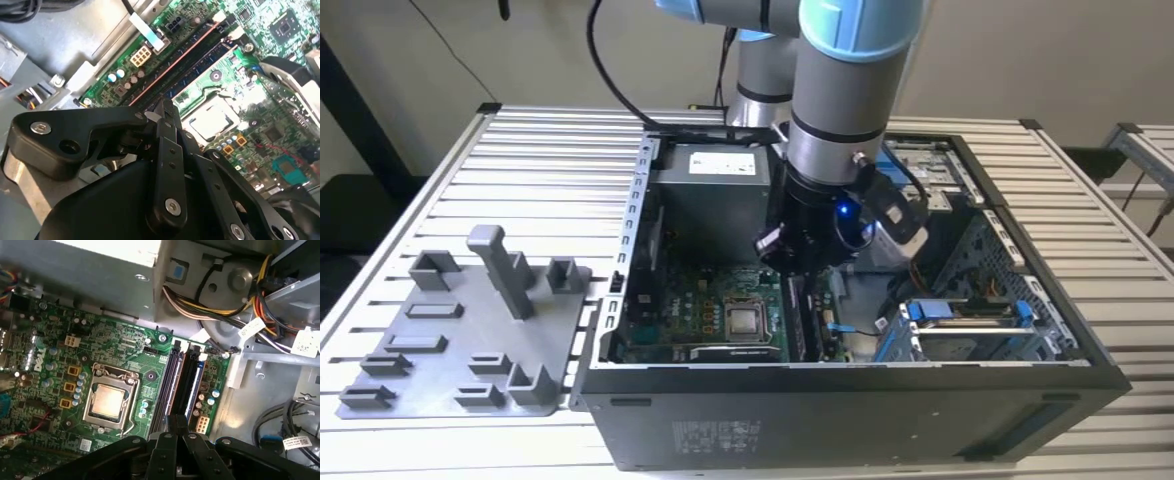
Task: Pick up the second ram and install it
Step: 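Press down the second ram until it locks into place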
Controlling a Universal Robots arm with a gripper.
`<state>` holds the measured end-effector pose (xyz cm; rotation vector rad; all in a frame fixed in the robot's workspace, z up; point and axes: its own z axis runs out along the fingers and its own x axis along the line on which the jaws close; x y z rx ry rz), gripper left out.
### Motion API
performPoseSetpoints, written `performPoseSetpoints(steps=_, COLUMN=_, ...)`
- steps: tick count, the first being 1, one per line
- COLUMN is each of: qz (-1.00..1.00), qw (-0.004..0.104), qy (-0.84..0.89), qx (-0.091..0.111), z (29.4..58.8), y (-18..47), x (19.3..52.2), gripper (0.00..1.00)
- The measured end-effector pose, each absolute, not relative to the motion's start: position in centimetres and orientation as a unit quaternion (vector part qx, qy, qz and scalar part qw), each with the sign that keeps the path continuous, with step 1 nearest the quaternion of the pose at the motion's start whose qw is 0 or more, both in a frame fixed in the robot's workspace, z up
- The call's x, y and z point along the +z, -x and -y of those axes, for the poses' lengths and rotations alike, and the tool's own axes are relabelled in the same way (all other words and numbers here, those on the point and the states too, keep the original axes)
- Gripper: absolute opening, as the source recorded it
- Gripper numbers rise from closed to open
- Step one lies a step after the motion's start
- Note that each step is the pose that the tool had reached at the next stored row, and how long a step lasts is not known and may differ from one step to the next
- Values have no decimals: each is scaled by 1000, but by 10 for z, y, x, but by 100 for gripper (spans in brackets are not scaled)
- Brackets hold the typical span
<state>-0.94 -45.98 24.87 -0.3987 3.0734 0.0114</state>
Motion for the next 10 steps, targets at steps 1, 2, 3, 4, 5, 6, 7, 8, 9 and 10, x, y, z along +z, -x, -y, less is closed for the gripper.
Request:
performPoseSetpoints(steps=1, qz=-991, qw=21, qy=136, qx=4, z=460, y=9, x=249, gripper=11)
performPoseSetpoints(steps=2, qz=-990, qw=21, qy=143, qx=4, z=460, y=9, x=249, gripper=11)
performPoseSetpoints(steps=3, qz=-988, qw=21, qy=151, qx=4, z=460, y=9, x=248, gripper=11)
performPoseSetpoints(steps=4, qz=-987, qw=21, qy=158, qx=4, z=460, y=9, x=248, gripper=11)
performPoseSetpoints(steps=5, qz=-986, qw=21, qy=165, qx=5, z=460, y=9, x=248, gripper=11)
performPoseSetpoints(steps=6, qz=-985, qw=21, qy=172, qx=5, z=460, y=9, x=248, gripper=11)
performPoseSetpoints(steps=7, qz=-984, qw=21, qy=179, qx=5, z=460, y=9, x=248, gripper=11)
performPoseSetpoints(steps=8, qz=-982, qw=21, qy=185, qx=5, z=460, y=9, x=248, gripper=11)
performPoseSetpoints(steps=9, qz=-981, qw=21, qy=192, qx=5, z=460, y=9, x=248, gripper=11)
performPoseSetpoints(steps=10, qz=-980, qw=21, qy=198, qx=5, z=460, y=9, x=248, gripper=11)
